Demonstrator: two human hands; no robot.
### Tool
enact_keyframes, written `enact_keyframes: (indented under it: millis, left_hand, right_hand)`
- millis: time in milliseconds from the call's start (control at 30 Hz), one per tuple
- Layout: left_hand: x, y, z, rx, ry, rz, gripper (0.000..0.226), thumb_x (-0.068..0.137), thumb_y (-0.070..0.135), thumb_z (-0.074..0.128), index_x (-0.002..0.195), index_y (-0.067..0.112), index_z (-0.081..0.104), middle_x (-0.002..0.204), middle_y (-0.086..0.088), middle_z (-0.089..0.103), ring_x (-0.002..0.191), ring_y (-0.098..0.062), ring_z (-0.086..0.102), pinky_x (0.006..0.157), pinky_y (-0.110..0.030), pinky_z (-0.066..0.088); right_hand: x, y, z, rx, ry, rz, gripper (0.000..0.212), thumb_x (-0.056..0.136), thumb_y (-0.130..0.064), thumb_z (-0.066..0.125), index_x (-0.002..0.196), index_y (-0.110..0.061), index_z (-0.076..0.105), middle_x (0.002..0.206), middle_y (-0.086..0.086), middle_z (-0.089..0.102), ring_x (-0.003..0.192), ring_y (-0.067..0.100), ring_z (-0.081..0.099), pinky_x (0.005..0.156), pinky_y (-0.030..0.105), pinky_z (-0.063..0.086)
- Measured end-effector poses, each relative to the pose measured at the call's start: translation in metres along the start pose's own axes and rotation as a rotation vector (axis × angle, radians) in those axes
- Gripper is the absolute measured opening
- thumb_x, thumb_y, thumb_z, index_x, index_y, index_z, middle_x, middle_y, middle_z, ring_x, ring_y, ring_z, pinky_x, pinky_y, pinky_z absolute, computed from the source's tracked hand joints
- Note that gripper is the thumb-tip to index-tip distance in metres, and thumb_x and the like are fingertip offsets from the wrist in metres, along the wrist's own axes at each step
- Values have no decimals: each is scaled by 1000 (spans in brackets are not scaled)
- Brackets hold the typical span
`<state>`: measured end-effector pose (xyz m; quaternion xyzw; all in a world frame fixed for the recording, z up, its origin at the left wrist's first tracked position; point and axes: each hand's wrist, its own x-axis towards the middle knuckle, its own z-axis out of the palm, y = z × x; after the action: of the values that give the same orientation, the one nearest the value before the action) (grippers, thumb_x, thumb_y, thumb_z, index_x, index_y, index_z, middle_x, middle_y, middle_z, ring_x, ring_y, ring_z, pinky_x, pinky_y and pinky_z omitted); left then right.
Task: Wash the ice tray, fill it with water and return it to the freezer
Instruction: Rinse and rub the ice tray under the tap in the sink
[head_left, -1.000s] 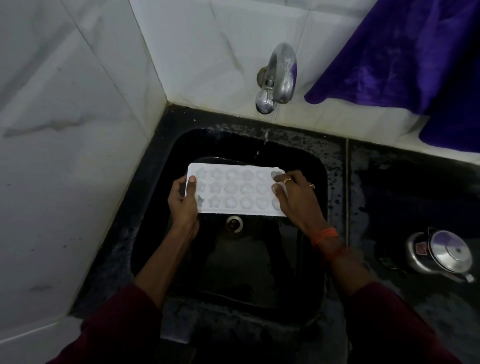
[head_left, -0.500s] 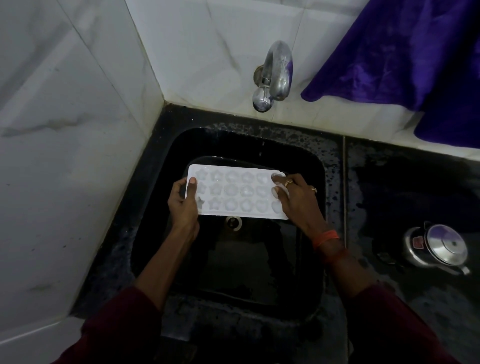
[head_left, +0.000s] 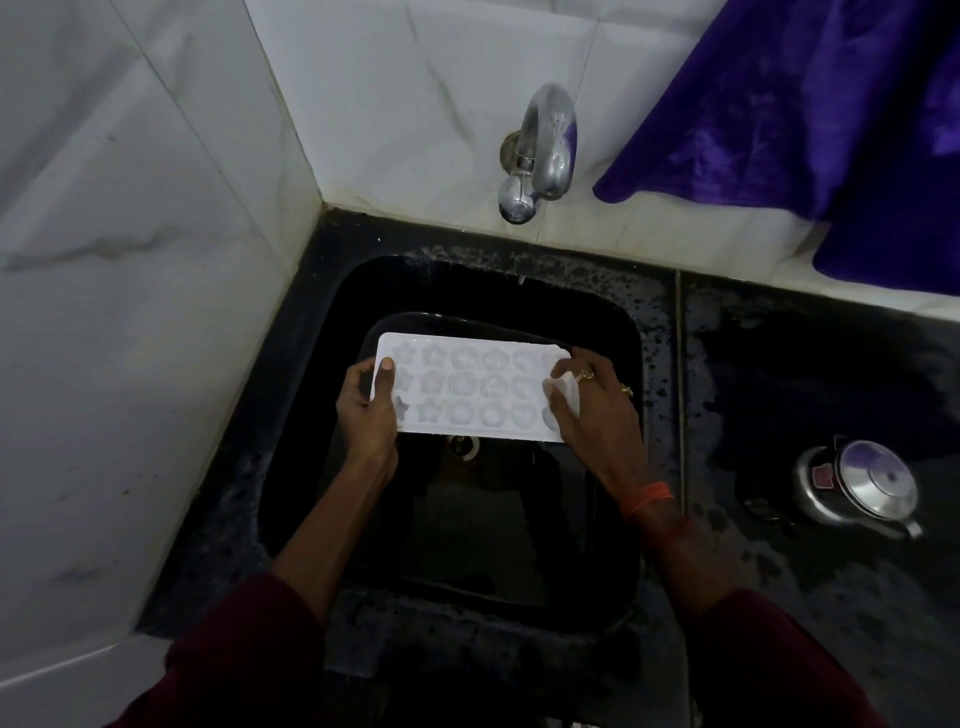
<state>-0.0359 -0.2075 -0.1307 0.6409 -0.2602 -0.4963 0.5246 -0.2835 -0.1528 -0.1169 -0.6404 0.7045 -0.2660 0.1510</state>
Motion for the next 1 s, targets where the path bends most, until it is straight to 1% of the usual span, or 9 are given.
enact_keyframes:
  millis: [67,167,333,433,500,567,700,833,1000]
  left_hand:
    - [-2,-1,1,-12,5,-14,12,97,28,64,103,17,64,105,-5,71,93,-19,69,76,-34,59]
    - [-2,-1,0,-31,15,-21,5,98,28,64,97,23,64,106,-6,71,92,-19,70,71,-32,58]
    - [-2,1,-3,-44,12,-17,8,98,28,63,101,21,64,107,-8,71,90,-19,70,67,-29,58]
    - [-2,3,-3,-36,19,-8,7,97,30,64,100,23,64,110,-10,71,95,-22,71,72,-34,60]
    - [-3,3,-2,-24,17,-3,5,96,31,65,98,26,65,112,-12,71,97,-24,71,75,-37,61]
    - [-5,3,-2,-19,14,4,5,96,31,65,97,26,64,112,-10,71,95,-21,70,71,-33,59]
    - [-7,2,-2,2,-3,11,11,97,30,64,103,22,63,108,-8,70,90,-18,70,66,-28,57]
    - [-10,3,1,-33,17,-2,14,98,27,63,107,16,61,97,-2,69,77,-9,67,54,-19,53]
    - [-8,3,2,-34,24,2,17,97,28,64,108,15,63,102,-3,70,83,-12,69,59,-21,55]
  right_hand:
    - [-8,5,3,-57,20,-25,25,98,-37,56,111,-19,67,149,2,43,125,24,56,91,42,53]
    - [-13,7,6,-121,43,-111,39,97,-45,54,118,-16,71,156,11,39,138,29,45,104,46,47]
    - [-14,1,-1,-277,12,-129,49,94,-60,50,124,-26,69,158,8,37,140,27,43,109,49,38]
    - [-9,-1,-2,-282,16,-147,54,90,-63,52,112,-18,73,153,13,45,137,29,48,107,49,43]
    - [-7,-1,-2,-241,54,-161,51,88,-59,55,101,-13,74,147,16,51,132,32,52,103,50,47]
    - [-8,-2,-2,-208,88,-156,48,87,-56,57,96,-13,74,144,17,53,129,34,54,100,51,48]
    - [-14,-3,3,-235,86,-111,47,86,-56,53,101,-17,75,150,12,48,130,32,53,105,49,41]
    - [-20,-8,9,-369,129,-77,45,90,-54,51,110,-22,75,149,8,50,130,28,53,111,46,30]
    - [-19,-12,9,-298,148,0,48,85,-59,55,107,-21,75,144,9,56,132,21,53,117,43,27]
